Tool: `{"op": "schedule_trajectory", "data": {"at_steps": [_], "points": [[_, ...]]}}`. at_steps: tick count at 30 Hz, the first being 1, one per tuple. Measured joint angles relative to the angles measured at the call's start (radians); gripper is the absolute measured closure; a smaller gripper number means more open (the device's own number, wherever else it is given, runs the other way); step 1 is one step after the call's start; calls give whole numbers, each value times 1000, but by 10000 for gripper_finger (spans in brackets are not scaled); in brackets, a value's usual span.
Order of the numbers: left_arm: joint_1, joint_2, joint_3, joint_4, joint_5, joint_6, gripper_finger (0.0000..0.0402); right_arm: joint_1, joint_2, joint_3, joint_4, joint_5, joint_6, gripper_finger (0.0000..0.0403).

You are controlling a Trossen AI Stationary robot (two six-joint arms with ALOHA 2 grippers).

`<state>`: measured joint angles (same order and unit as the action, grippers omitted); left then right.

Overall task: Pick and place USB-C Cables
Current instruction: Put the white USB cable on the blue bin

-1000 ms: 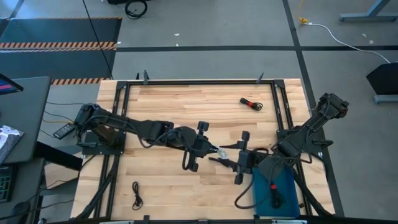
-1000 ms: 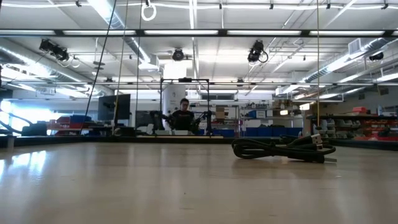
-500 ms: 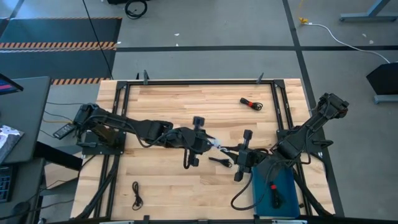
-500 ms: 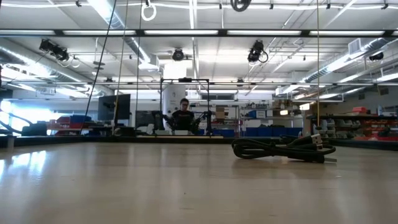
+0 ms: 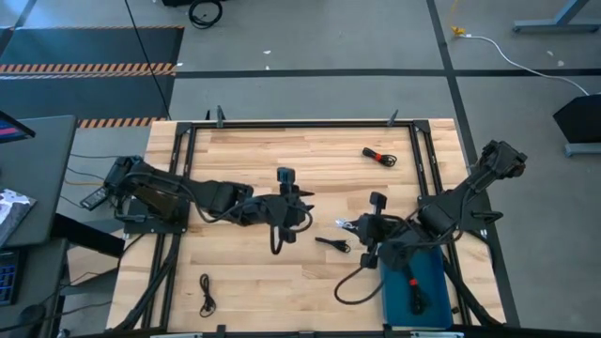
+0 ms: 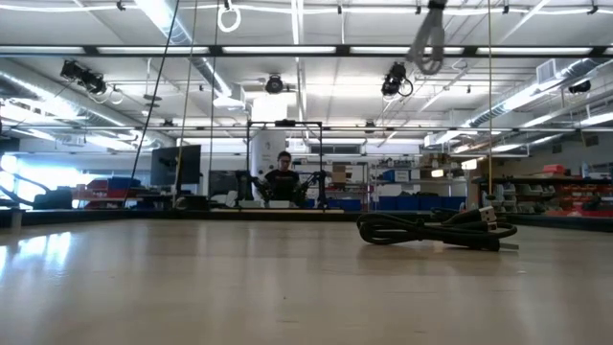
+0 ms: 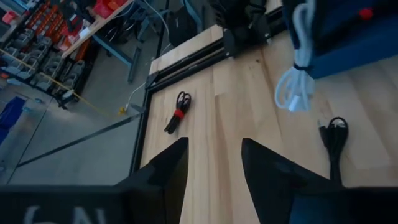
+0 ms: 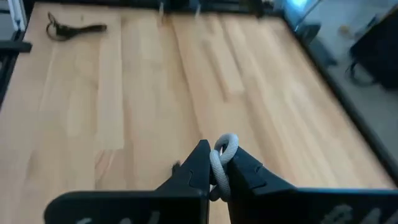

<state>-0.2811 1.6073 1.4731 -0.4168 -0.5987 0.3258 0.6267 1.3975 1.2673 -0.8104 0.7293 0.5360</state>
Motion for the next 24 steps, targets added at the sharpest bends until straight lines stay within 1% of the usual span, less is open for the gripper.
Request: {"op": "schedule_trajectory", "data": {"at_steps": [4, 8, 10, 13, 16, 19, 21, 24], "points": [[-14, 0, 0, -4, 0, -1, 253, -26, 0, 53, -153, -101, 97, 380], [-21, 0, -9, -56, 0, -35, 257, -59, 0, 78, -285, -235, 218, 380], [-21, 0, -9, -97, -1, -42, 257, -80, 0, 78, -349, -331, 295, 380], [-14, 0, -9, -150, -10, -55, 257, -110, 0, 78, -436, -505, 424, 380], [-12, 0, -9, -193, -15, -61, 257, -121, 0, 78, -506, -660, 555, 380], [-12, 0, -9, -230, -15, -62, 258, -121, 0, 78, -572, -787, 682, 380], [-13, 0, -9, -251, -15, -79, 258, -117, 0, 78, -589, -841, 761, 380], [-13, 0, -9, -277, -15, -101, 258, -91, 0, 75, -593, -890, 872, 380]]}}
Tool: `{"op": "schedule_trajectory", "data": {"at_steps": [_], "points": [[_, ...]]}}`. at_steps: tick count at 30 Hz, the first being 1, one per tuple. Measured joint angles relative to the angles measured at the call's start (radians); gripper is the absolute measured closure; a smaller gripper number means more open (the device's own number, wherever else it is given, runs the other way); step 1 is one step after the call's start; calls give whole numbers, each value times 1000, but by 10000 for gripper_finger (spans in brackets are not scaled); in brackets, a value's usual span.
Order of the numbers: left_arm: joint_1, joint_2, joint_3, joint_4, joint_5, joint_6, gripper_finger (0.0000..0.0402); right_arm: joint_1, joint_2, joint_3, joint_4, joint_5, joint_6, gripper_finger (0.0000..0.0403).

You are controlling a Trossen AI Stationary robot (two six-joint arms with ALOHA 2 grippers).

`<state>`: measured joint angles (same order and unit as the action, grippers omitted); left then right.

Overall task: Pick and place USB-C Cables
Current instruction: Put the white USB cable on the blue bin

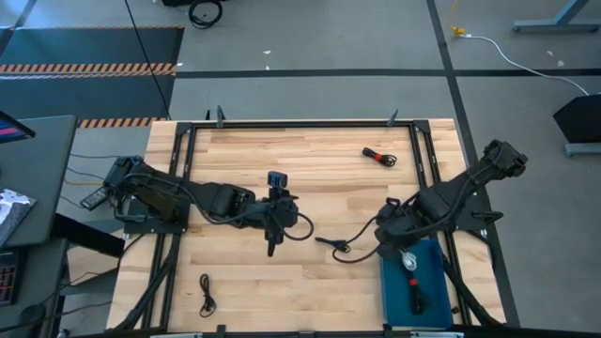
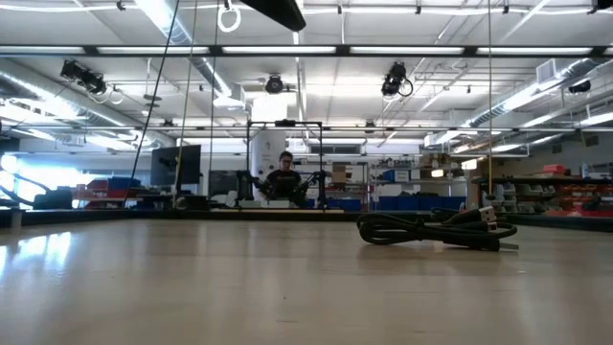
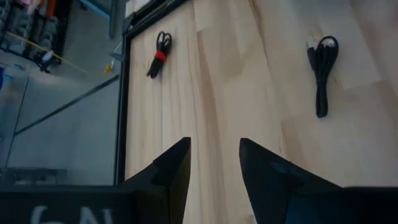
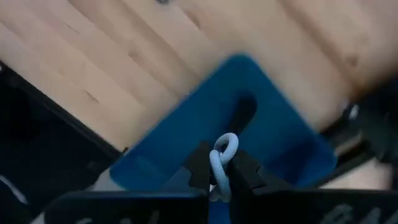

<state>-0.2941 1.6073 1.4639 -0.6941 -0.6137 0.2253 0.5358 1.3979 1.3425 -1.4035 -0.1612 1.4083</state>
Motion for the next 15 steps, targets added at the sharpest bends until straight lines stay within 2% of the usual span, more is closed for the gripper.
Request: {"op": "schedule_trajectory", "data": {"at_steps": [7, 15], "points": [[0, 0, 0, -17, 0, -49, 258, 98, 0, -106, 60, -78, 197, 380], [-27, 0, 0, -37, 0, -114, 258, 183, 0, -276, 261, -110, 317, 380]]}}
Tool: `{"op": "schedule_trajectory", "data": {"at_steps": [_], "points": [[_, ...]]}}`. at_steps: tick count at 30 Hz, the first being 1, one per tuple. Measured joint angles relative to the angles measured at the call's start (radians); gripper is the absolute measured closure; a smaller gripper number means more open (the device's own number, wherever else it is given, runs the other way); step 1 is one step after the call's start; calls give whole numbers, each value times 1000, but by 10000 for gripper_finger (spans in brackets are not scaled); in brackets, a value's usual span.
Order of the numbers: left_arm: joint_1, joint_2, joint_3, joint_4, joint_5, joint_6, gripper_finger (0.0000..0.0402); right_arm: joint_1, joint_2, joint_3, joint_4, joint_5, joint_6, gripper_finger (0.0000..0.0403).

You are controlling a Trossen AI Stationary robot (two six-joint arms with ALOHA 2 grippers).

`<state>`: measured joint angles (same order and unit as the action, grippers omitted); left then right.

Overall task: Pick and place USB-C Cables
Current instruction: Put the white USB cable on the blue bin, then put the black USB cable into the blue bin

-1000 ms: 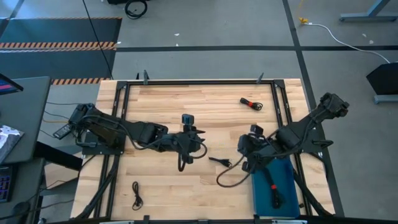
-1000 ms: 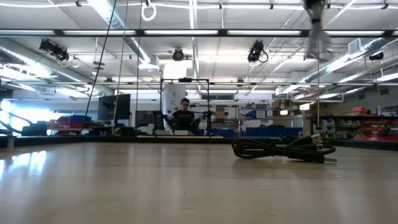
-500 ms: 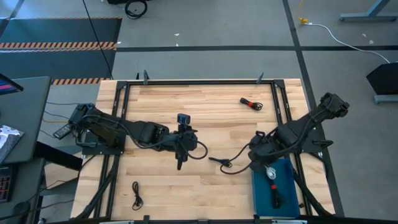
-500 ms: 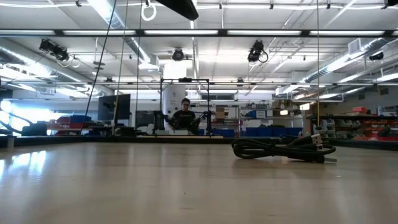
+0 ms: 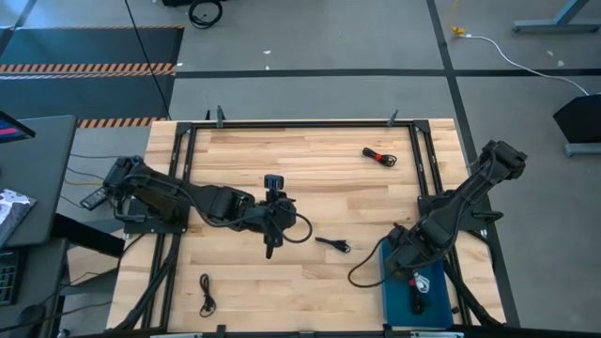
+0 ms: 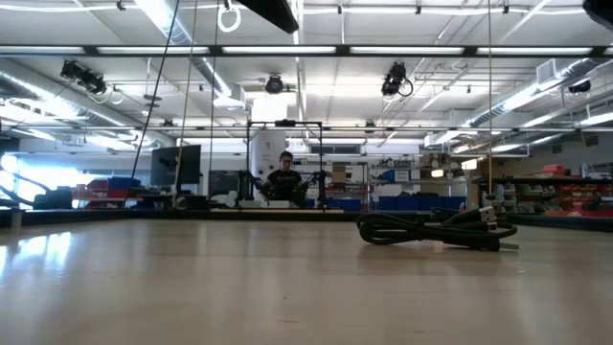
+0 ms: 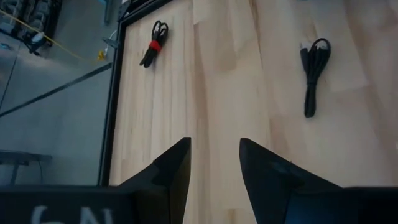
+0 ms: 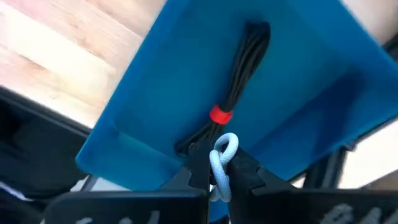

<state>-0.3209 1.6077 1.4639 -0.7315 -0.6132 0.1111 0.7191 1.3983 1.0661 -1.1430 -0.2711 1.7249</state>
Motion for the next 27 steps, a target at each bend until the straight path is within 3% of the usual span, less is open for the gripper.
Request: {"op": "schedule_trajectory", "data": {"at_steps": [3, 9, 15, 27], "points": [[-14, 0, 0, 0, 0, -31, 258, 22, 0, -64, 43, -18, 49, 378], [-34, 21, 0, 12, 10, -80, 258, 68, 0, -154, 148, 15, 90, 337], [-37, 61, 0, 20, 19, -126, 258, 93, -1, -152, 142, 116, 69, 303], [-9, 192, 0, 59, 23, -122, 257, 131, -1, -150, 140, 161, 54, 210]]}}
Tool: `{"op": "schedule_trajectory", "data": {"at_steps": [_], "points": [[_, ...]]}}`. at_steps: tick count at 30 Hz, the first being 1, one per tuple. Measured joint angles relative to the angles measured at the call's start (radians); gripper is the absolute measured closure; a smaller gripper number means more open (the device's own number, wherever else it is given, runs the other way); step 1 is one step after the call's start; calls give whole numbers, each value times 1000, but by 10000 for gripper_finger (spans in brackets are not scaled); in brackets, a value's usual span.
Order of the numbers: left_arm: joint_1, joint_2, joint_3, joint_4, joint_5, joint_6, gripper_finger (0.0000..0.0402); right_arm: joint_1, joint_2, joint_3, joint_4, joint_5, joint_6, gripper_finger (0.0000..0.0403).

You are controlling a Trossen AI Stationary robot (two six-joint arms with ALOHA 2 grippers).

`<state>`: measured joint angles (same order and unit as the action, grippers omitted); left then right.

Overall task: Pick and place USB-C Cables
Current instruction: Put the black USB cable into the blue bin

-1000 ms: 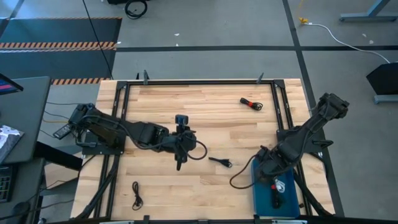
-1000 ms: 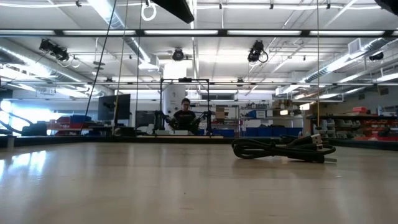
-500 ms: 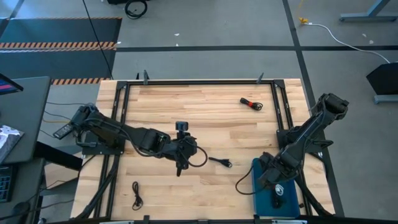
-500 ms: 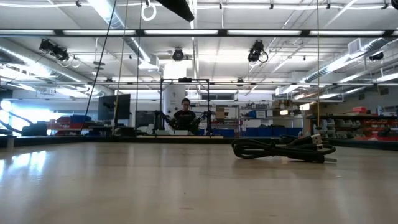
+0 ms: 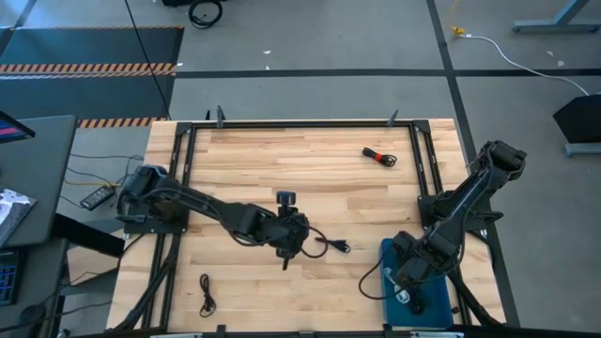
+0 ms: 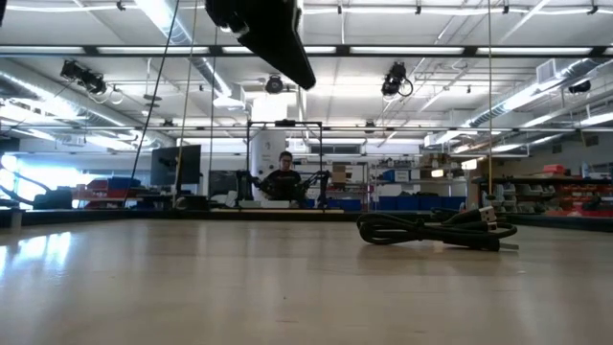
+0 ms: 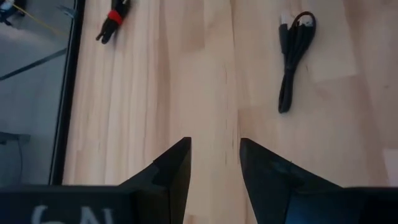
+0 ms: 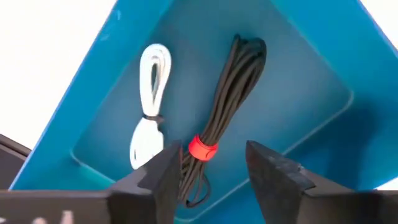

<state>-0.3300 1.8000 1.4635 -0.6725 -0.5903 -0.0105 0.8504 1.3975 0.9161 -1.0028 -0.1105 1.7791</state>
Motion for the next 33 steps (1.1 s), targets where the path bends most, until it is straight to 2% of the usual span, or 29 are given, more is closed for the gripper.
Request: {"op": "schedule_trajectory", "data": {"at_steps": [5, 11, 15, 21, 28, 33], "points": [[34, 58, 0, 74, 21, 5, 257, 1, -3, 56, -36, 109, -41, 189], [83, 143, 0, 121, 214, 57, 257, 1, -5, 225, -97, 324, -180, 188], [126, 152, 0, 177, 290, 81, 258, 9, -5, 322, -79, 496, -333, 189], [198, 155, 0, 262, 461, 82, 257, 28, -5, 388, 39, 689, -673, 190], [245, 177, 3, 300, 543, 67, 257, 31, -5, 393, 321, 883, -1148, 190], [240, 198, 1, 300, 602, 35, 240, 31, -6, 393, 482, 1030, -1398, 190]]}}
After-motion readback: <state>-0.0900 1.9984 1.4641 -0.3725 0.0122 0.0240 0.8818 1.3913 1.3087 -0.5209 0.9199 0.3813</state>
